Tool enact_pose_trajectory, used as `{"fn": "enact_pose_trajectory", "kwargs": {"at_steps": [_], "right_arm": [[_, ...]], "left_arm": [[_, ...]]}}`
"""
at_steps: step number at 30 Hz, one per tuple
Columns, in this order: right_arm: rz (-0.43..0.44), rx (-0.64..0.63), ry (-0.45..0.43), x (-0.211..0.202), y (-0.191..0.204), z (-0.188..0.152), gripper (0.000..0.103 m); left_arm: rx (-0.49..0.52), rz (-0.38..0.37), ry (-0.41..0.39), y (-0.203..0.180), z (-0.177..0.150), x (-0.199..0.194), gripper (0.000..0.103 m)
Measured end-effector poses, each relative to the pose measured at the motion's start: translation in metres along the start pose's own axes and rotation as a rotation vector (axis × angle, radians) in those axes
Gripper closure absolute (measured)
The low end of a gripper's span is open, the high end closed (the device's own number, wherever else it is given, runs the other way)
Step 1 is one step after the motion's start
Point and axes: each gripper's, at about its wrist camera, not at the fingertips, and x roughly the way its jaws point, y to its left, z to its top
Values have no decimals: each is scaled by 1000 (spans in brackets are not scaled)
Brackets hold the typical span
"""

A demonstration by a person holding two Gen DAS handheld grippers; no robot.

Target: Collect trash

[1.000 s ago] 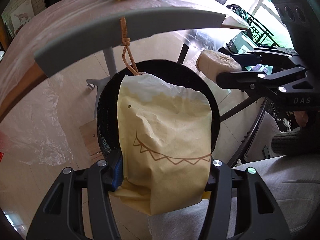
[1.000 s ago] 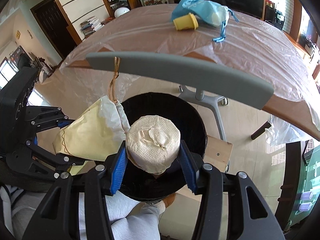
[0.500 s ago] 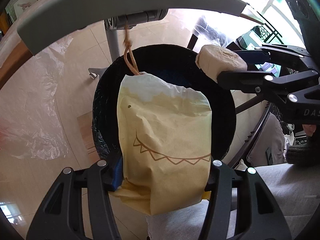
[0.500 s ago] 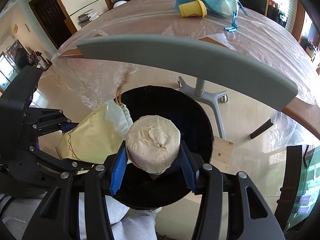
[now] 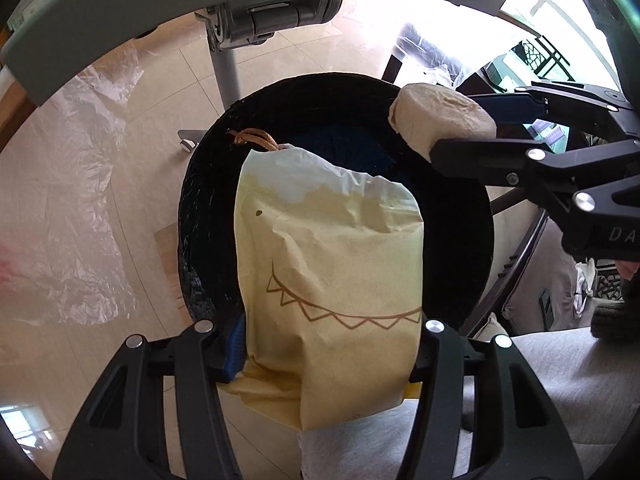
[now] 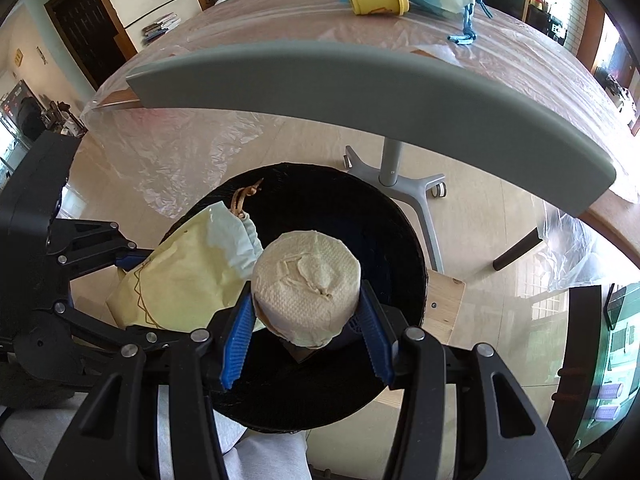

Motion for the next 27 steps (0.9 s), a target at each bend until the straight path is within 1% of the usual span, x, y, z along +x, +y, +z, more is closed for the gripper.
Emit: {"fn": "enact_pose_trajectory", "kwargs": {"at_steps": [11, 24, 27], "right_arm": [[-35, -1, 11, 11, -2, 4, 54], [-40, 23, 18, 14, -6, 6, 54], [-41, 30, 21, 15, -8, 7, 54]], "left_arm": [[50, 22, 13, 1, 14, 7, 47], [78, 32, 18, 1, 28, 10, 47], [82, 20, 19, 1, 29, 10, 45]]}}
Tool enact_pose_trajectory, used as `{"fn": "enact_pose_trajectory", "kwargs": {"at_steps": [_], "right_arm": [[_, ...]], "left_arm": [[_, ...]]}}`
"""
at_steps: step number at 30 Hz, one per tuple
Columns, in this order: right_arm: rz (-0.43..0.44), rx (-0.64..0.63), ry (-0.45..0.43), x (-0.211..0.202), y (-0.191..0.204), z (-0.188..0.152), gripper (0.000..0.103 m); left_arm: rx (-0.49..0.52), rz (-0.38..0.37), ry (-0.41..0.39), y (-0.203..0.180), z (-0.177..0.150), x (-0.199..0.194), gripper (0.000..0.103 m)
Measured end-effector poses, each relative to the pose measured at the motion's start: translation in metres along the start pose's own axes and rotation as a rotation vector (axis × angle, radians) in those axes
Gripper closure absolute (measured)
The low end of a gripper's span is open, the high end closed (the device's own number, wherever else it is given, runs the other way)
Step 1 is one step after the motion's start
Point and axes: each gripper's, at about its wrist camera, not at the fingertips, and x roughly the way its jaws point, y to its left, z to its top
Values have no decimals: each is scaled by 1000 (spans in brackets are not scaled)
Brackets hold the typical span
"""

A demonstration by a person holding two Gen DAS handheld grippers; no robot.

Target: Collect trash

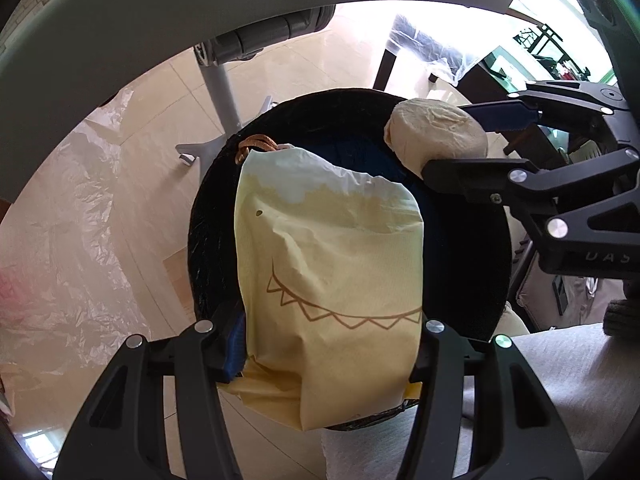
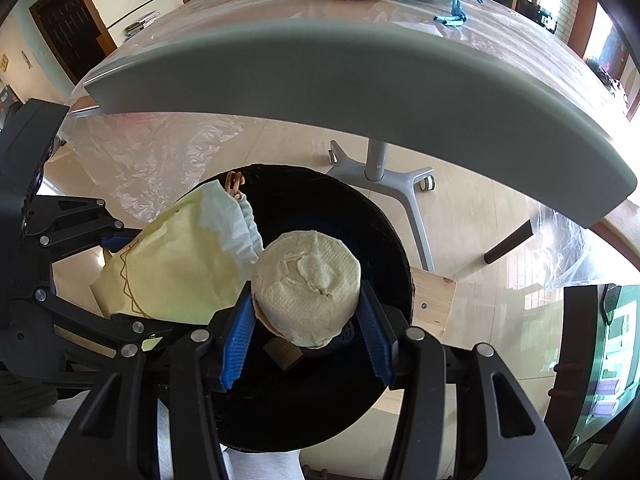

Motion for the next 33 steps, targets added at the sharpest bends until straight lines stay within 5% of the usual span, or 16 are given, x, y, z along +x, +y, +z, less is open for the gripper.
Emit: {"fn": "enact_pose_trajectory", "kwargs": {"at_steps": [6, 18, 22, 25, 29, 33], "right_arm": [[4, 42, -15, -4, -8, -1, 30], [51, 82, -1, -21, -21, -5, 26], [84, 67, -153, -82, -21, -2, 14], [59, 67, -269, -121, -30, 18, 5], [-59, 35, -374, -142, -49, 64, 4], [-164, -76, -405, -138, -64, 121, 4]], "left_arm": [[16, 14, -13, -2, 2, -2, 23], [-22, -28, -61, -3, -1, -27, 15], [7, -74, -169, -10, -4, -72, 14], [51, -58, -297, -14, 5, -110, 2], [55, 41, -401, -3, 41, -133, 2], [56, 85, -411, 11, 80, -129, 2]]}}
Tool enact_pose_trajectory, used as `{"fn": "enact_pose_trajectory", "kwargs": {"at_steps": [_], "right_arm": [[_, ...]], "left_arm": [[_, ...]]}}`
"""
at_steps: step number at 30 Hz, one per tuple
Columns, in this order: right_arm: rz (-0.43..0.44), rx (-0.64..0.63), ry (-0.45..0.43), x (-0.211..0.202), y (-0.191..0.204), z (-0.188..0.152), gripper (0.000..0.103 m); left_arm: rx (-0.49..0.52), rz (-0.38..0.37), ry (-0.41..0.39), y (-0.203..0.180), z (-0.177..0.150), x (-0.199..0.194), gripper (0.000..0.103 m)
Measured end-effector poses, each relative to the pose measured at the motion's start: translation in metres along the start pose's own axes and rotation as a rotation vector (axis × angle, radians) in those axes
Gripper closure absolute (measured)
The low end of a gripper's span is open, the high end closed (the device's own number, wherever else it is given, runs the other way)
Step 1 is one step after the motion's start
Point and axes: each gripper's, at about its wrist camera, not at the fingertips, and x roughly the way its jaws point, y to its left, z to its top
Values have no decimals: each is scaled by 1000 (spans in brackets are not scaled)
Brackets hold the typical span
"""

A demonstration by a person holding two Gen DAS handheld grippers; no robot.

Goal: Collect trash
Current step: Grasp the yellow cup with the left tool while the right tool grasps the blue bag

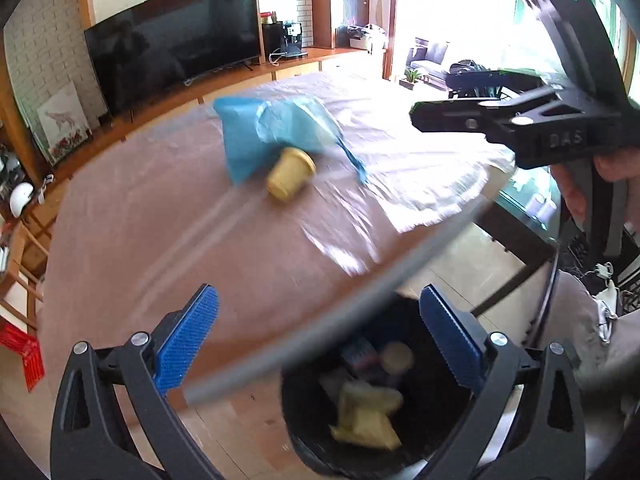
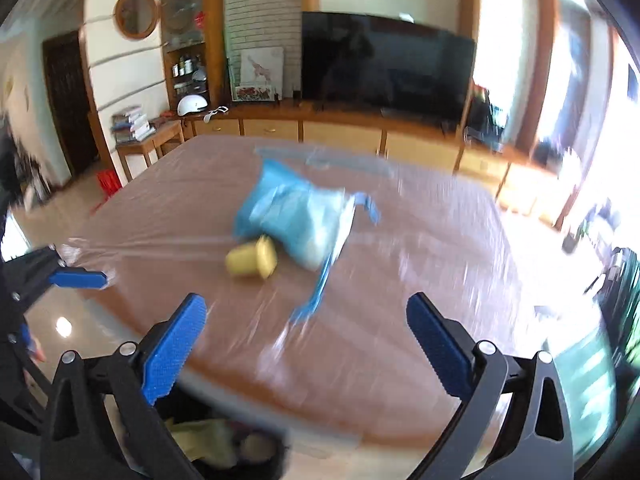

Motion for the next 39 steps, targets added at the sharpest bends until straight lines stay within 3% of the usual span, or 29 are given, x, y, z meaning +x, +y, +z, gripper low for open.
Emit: {"fn": "enact_pose_trajectory", "kwargs": {"at_steps": [6, 12, 16, 21, 26, 30, 32, 34, 39], "right_arm": [[29, -241, 75, 60, 2, 49, 5], [114, -354, 159, 116, 13, 77, 10], [137, -420, 210, 143, 21, 90, 12], [246, -388, 292, 168, 15, 104, 18], [401, -280, 321, 170, -1, 113, 18], [376, -389, 354, 169, -1, 111, 18], [370, -419, 360, 172, 3, 108, 18], [362, -430, 366, 179, 9, 107, 18], [373, -420, 404, 185, 7, 102, 18]], "left_arm": [[8, -24, 49, 22, 38, 42, 2], [-33, -82, 55, 41, 61, 68, 2], [-19, -128, 79, 45, 66, 82, 15], [3, -170, 114, 41, 69, 101, 31], [28, -202, 114, 39, 73, 104, 32], [45, -210, 117, 43, 76, 108, 33], [40, -219, 116, 44, 78, 108, 41], [33, -217, 119, 46, 83, 111, 49], [71, -202, 153, 46, 90, 116, 51]]}}
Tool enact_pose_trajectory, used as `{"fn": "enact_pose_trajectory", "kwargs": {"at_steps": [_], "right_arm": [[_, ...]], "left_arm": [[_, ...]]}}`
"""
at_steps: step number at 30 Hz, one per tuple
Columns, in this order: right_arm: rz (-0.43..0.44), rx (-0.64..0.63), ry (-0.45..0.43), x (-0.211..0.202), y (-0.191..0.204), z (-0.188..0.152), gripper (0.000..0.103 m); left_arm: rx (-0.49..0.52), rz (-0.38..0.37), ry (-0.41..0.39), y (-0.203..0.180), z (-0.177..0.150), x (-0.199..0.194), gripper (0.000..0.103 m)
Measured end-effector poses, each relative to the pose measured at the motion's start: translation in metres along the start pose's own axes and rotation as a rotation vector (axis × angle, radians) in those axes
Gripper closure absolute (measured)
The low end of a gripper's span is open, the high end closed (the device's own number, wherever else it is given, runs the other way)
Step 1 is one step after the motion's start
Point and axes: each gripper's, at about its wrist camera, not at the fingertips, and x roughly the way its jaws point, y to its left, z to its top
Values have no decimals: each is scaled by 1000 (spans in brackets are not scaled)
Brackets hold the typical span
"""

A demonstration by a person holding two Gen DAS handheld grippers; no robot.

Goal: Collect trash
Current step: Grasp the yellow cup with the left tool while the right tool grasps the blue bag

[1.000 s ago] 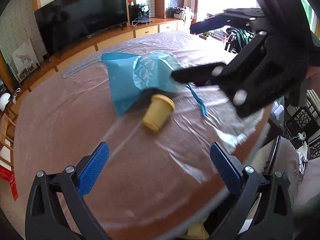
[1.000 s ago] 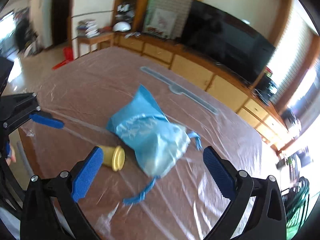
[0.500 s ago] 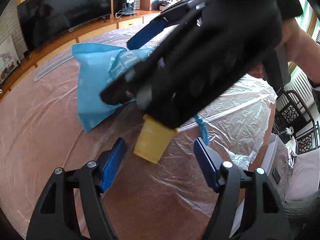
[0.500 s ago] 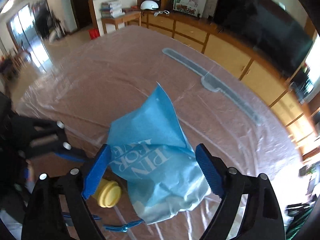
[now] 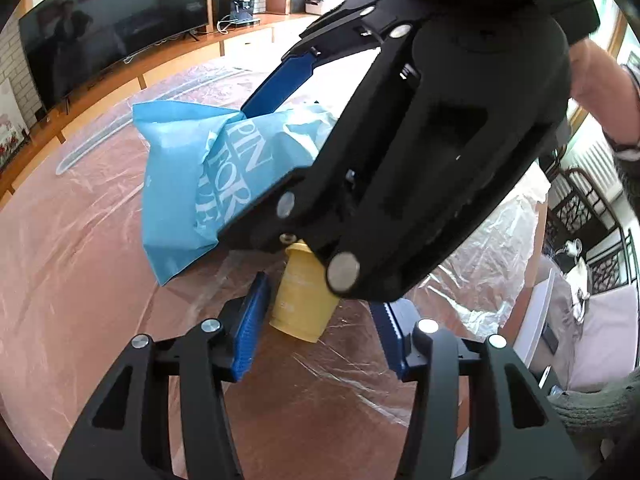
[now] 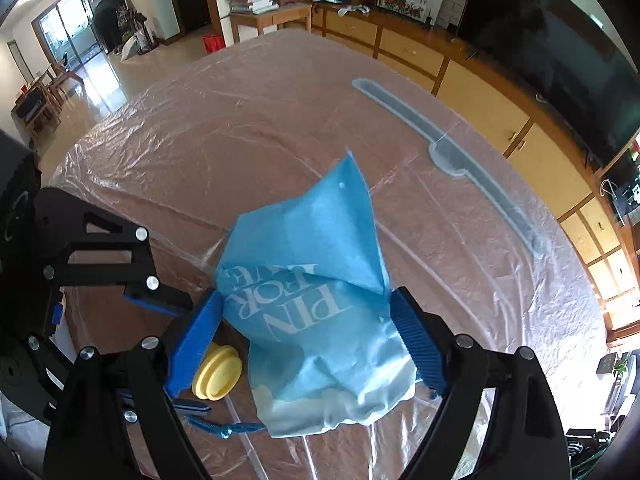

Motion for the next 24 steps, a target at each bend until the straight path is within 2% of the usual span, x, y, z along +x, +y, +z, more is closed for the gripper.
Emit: {"fn": "enact_pose_trajectory", "kwargs": {"at_steps": [2, 4, 5, 6, 7, 9, 15, 24], "right_arm": [[-26, -8, 33, 8, -2, 0, 18], [-62, 3, 30, 13, -3, -1, 19], [-65, 18, 19, 14, -4, -1, 29], [-55, 55, 2, 13, -8, -1, 43], [-50, 81, -10, 12, -11, -1, 43], [-40, 139, -40, 7, -18, -4, 53], [5, 309, -120, -6, -32, -32, 57], [-45, 462, -243, -35, -15, -78, 57]], "left_arm": [[15, 11, 5, -6, 6, 4, 54], [14, 15, 7, -5, 9, 5, 61], [11, 11, 10, -4, 11, 6, 61], [12, 9, 12, -5, 14, 8, 61], [17, 7, 14, -4, 16, 9, 61], [31, 7, 11, -7, 15, 9, 62], [1, -6, -24, -5, 6, -3, 62], [-101, 30, -72, 0, -14, -23, 62]]}}
